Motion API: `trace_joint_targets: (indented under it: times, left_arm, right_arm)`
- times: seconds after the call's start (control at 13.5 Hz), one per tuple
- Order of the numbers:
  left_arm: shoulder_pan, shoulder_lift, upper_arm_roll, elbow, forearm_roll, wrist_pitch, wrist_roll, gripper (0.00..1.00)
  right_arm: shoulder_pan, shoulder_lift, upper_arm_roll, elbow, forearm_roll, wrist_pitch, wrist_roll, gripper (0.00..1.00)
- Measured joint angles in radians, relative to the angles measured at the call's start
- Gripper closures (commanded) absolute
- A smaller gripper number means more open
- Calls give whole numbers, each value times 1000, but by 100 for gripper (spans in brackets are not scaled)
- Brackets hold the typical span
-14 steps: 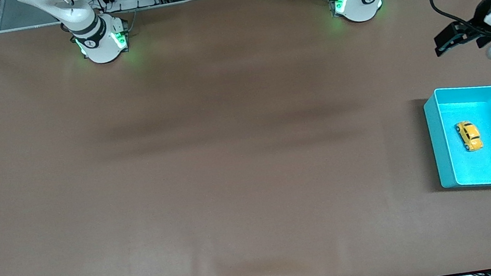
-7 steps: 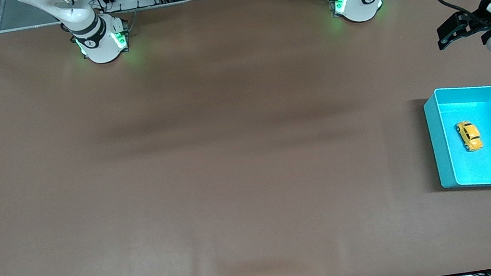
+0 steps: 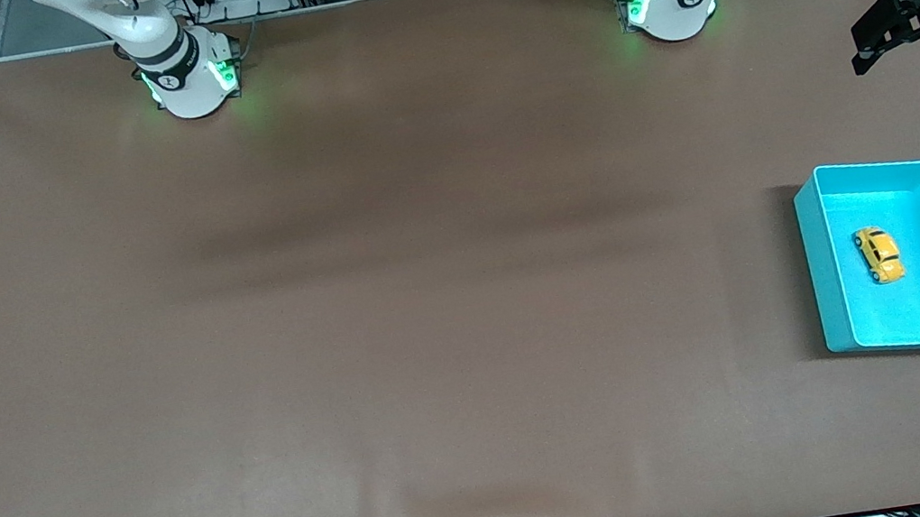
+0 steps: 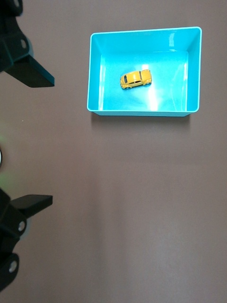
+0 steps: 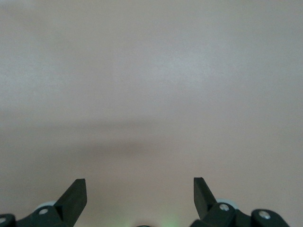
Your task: Wind and store yellow beetle car
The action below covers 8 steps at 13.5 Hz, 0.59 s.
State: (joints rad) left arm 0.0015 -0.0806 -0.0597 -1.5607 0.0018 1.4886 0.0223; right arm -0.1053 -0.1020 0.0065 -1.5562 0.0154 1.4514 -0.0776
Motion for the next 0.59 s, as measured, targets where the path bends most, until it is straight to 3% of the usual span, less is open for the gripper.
trace_joint_targets:
  times: [0.59]
  left_arm:
    - [12, 17, 2, -14, 0, -28, -34, 0]
  right_arm:
    - [-1, 8, 2, 0, -4, 8, 0, 0]
